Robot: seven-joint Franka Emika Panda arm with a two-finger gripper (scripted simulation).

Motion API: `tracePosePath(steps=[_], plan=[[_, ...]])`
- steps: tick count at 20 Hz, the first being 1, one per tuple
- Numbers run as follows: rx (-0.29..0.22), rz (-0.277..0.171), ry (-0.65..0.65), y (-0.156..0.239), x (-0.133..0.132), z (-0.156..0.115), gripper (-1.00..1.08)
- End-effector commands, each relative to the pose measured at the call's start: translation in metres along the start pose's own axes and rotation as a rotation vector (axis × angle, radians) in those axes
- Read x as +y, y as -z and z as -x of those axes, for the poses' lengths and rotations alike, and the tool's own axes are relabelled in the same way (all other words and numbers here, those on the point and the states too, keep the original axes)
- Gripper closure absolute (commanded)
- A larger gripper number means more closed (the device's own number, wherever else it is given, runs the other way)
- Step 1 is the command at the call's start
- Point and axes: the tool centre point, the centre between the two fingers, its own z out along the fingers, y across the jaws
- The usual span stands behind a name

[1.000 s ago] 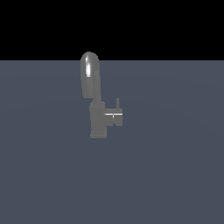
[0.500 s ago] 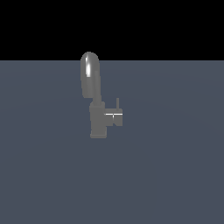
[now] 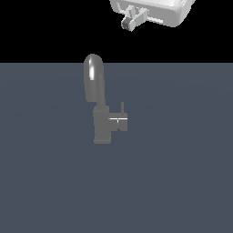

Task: Turn on the faucet by rotating a designated handle.

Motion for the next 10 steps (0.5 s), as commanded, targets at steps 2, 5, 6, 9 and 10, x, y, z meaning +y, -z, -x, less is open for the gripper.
tracePosePath(steps=[2, 5, 6, 9, 10], plan=[[-0.066, -0.067, -0.064, -0.006, -0.001, -0.025, 1.08], [-0.125, -0.126, -0.121, -0.014, -0.001, -0.047, 1.08], [-0.145, -0.146, -0.141, -0.016, 0.0, -0.054, 1.08], [-0.209, -0.21, -0.203, -0.026, 0.001, -0.076, 1.08], [-0.231, -0.232, -0.224, -0.03, 0.002, -0.084, 1.08]])
